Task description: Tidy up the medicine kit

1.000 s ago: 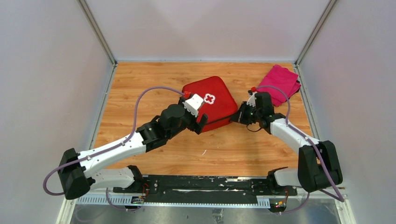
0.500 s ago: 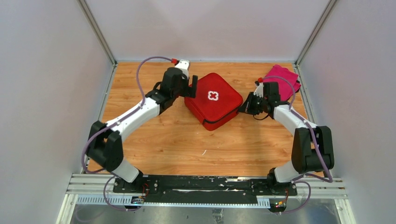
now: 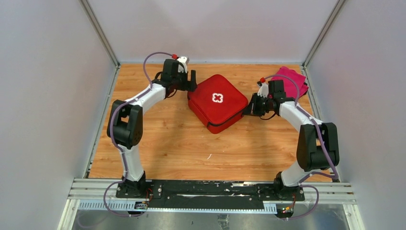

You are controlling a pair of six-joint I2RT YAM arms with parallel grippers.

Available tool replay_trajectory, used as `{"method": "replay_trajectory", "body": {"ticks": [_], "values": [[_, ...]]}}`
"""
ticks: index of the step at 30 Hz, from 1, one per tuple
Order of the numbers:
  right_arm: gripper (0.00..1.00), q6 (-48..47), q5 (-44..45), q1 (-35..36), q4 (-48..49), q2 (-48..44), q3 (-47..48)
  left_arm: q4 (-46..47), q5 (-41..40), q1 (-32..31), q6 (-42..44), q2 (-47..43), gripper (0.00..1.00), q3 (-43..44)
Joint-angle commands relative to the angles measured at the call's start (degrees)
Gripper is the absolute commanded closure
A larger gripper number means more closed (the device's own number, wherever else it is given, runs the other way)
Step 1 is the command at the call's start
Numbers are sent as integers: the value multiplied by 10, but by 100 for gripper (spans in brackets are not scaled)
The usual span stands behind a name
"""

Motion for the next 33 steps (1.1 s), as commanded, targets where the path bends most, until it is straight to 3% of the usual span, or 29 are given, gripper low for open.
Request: {"method": "replay_trajectory", "body": {"ticks": [1,8,14,24,33], "values": [[100,-22,-27,13,-29,9,27,24,72,14,-2,26,13,19],[100,-31,-29,25,-41,17,37,86,170,16,-70,52,20,3],[100,-42,-18,40,-54,29,57,77,186,16,-88,37,24,-22],[100,-60,1,44,-67,69,107,35,179,16,-112,-72,25,-132],[100,-97,-12,55,-101,119,150,-25,144,9,-103,-222,26,-273]]}}
